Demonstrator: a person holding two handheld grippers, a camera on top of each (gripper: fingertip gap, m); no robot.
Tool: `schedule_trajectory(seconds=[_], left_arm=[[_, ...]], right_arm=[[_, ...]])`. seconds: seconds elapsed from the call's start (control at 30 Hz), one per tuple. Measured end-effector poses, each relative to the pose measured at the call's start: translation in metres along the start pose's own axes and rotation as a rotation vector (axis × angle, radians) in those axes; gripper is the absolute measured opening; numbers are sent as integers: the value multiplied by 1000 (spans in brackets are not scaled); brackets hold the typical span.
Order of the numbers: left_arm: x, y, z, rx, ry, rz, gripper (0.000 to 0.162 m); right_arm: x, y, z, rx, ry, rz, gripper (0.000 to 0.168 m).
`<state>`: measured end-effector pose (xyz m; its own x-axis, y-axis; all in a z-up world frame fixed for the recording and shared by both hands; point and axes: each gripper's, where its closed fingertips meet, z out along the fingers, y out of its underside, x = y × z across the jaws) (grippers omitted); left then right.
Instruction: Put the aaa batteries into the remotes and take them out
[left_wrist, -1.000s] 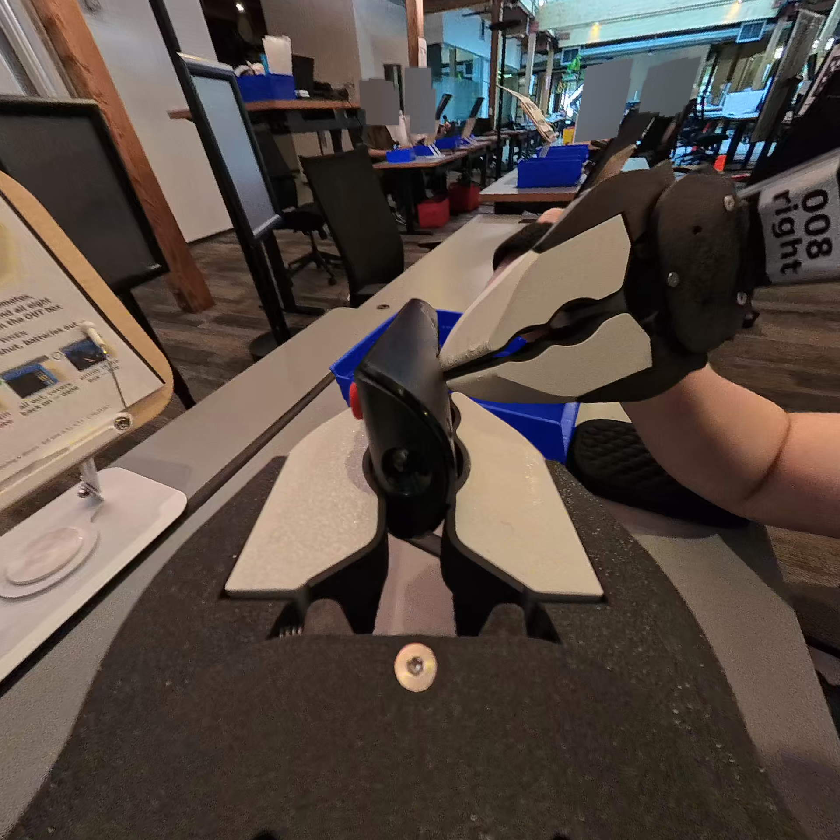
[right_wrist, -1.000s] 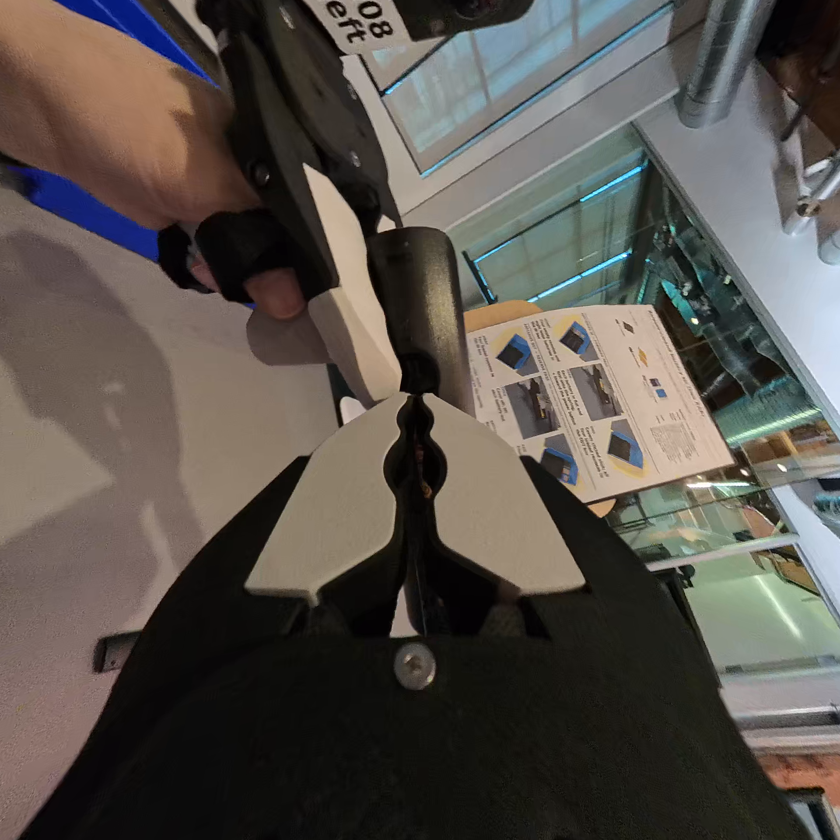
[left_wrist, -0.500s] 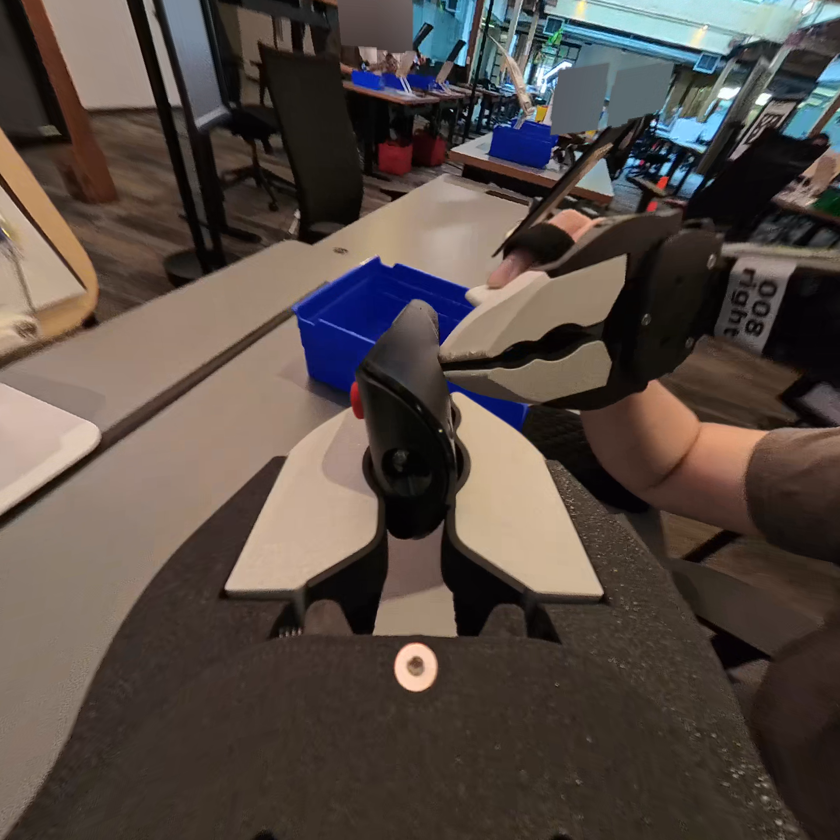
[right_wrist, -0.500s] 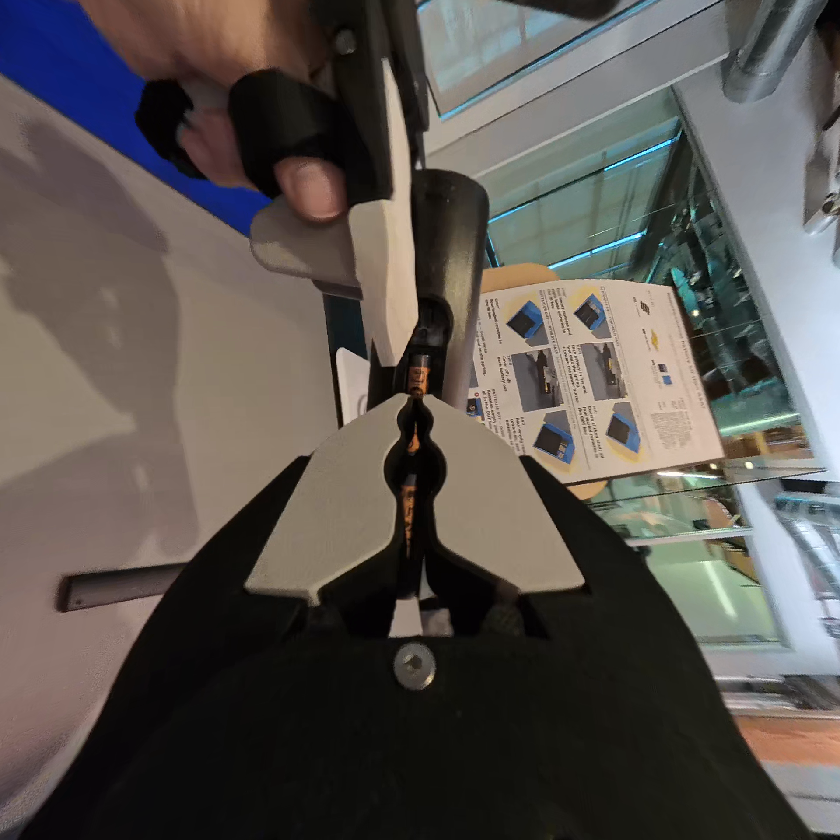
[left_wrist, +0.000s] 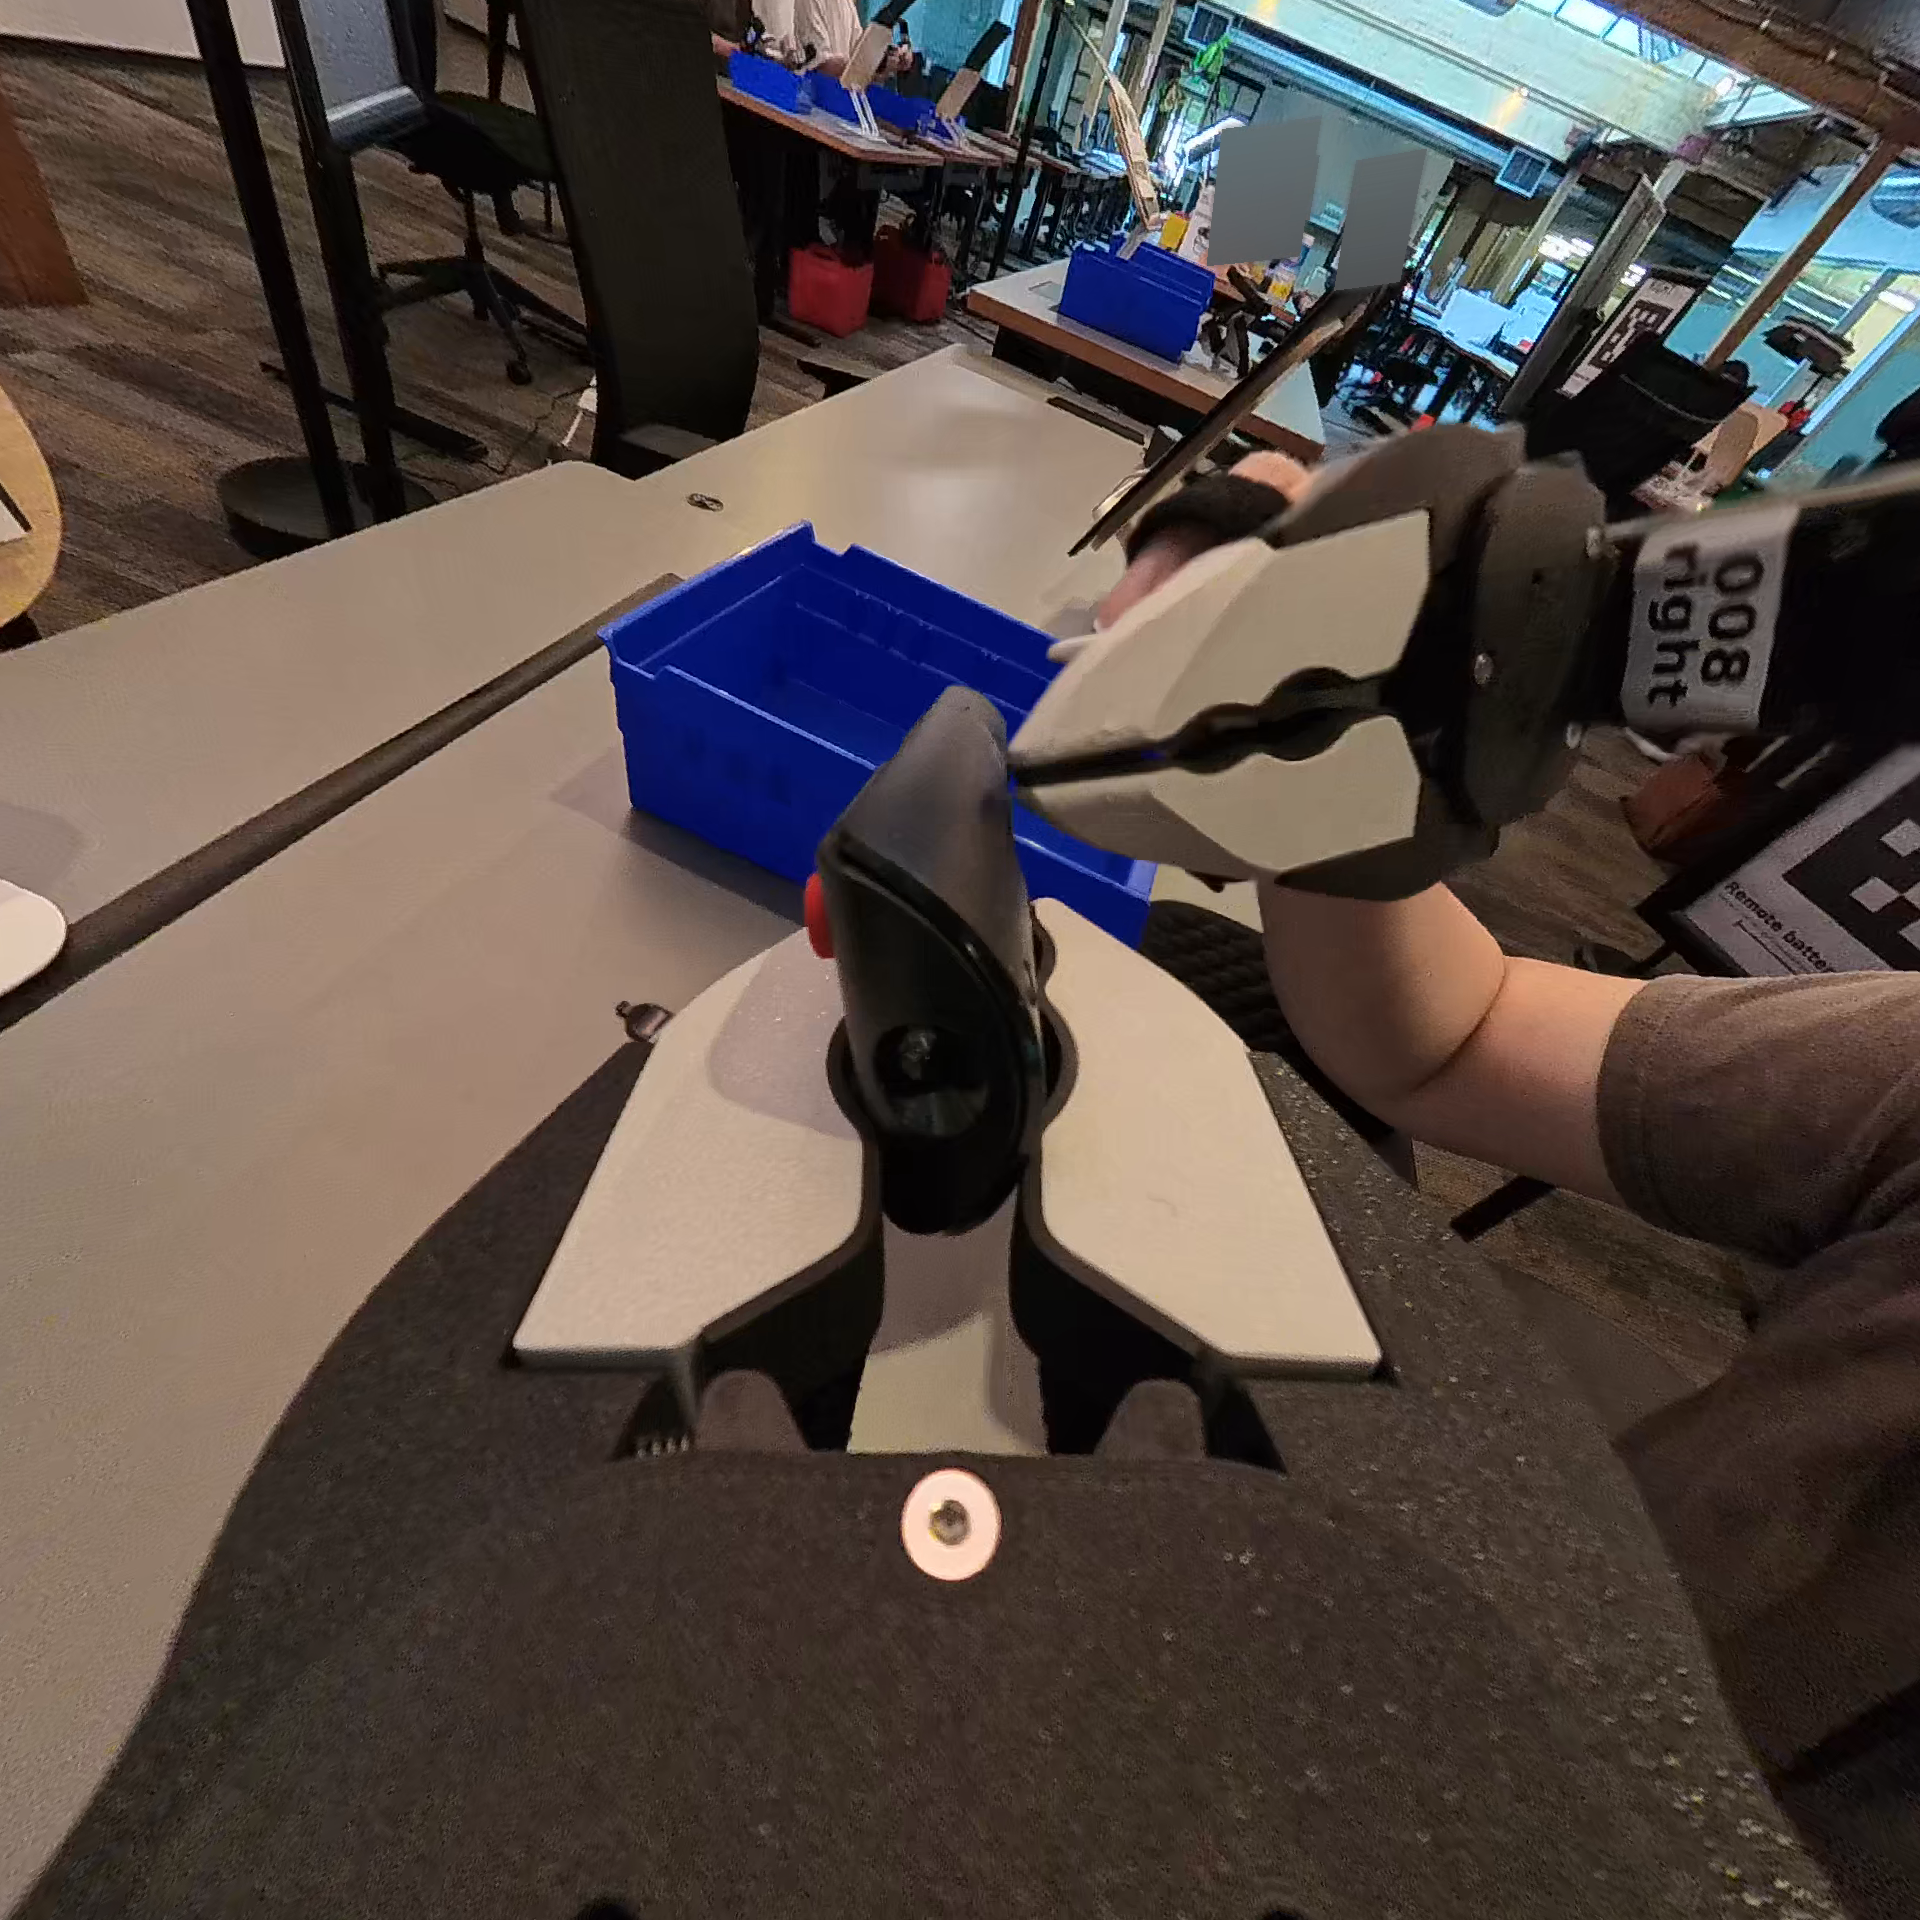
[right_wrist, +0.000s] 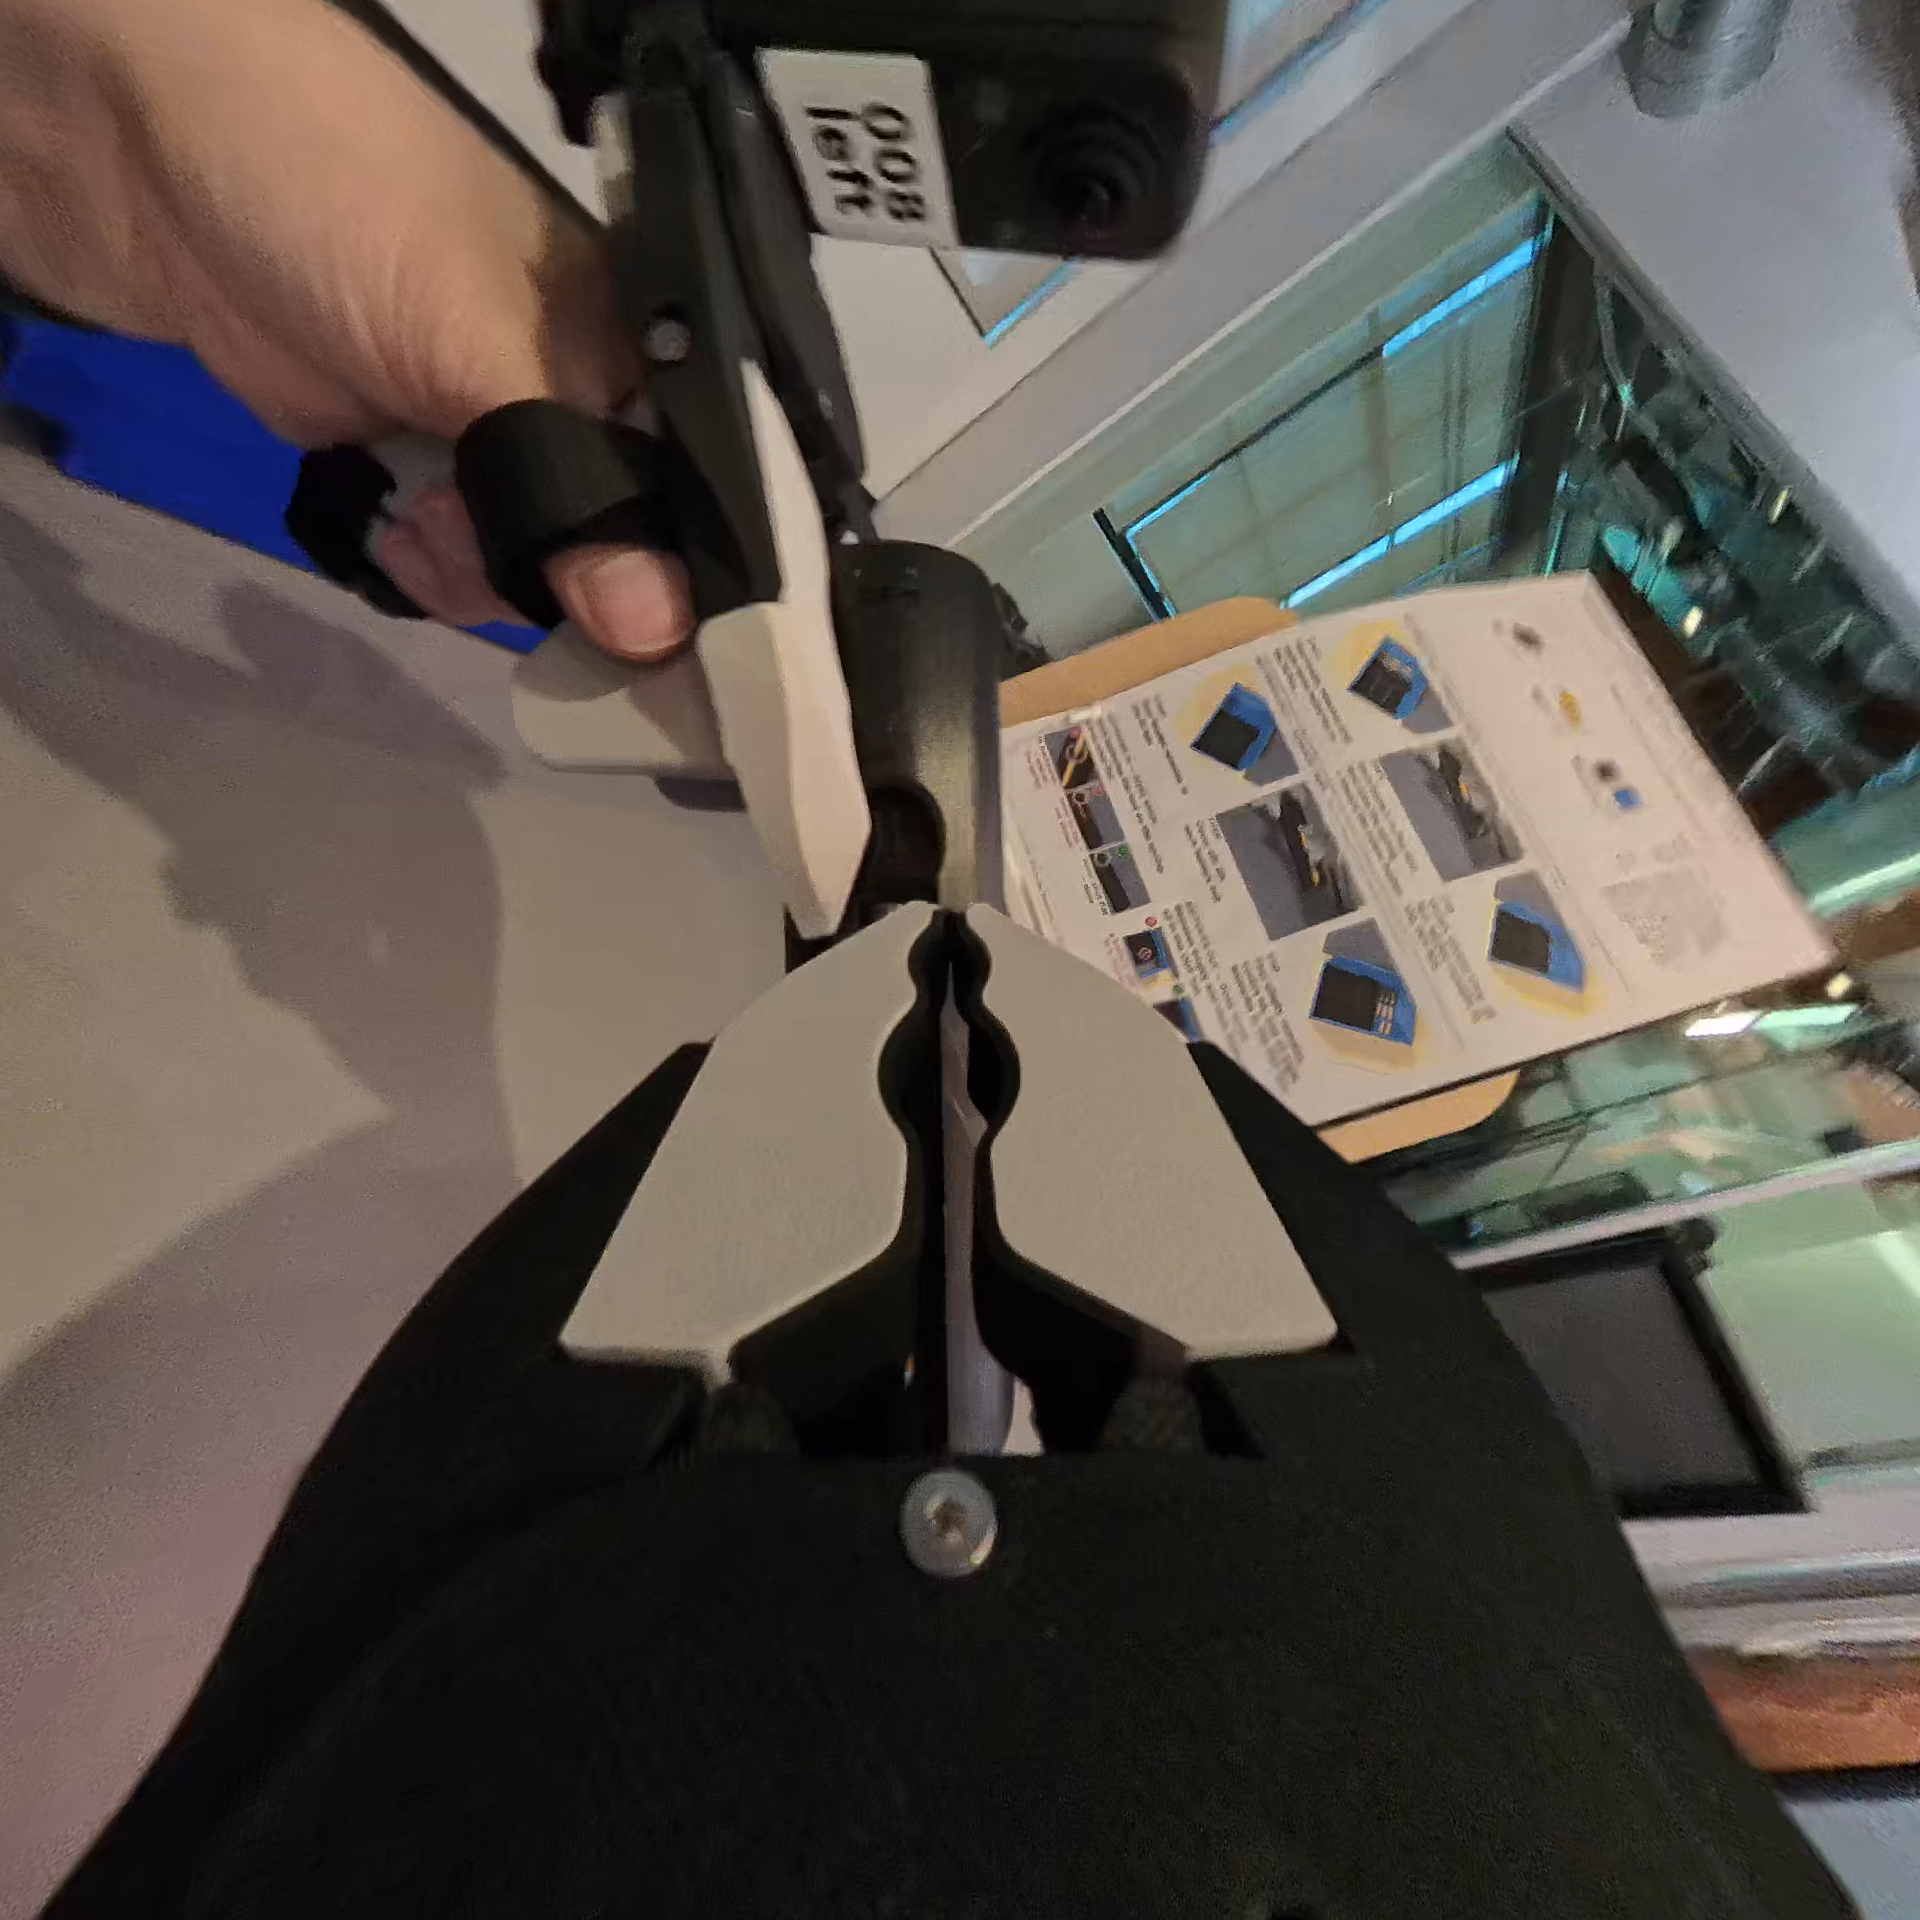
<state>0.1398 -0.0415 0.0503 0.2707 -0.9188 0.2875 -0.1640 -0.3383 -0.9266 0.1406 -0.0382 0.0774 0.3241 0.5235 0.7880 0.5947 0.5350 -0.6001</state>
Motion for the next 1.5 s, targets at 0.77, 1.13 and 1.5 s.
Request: schedule_trajectory(seconds=[0.77, 1.13, 1.5], left_arm=[[15, -51, -24, 412, -323, 434, 24], [34, -49, -19, 416, -347, 645, 22], [-3, -66, -51, 534, -192, 202, 22]], right_arm=[[23, -36, -6, 125, 169, 528, 8], [23, -41, -11, 152, 128, 594, 8], [3, -20, 12, 190, -40, 441, 72]])
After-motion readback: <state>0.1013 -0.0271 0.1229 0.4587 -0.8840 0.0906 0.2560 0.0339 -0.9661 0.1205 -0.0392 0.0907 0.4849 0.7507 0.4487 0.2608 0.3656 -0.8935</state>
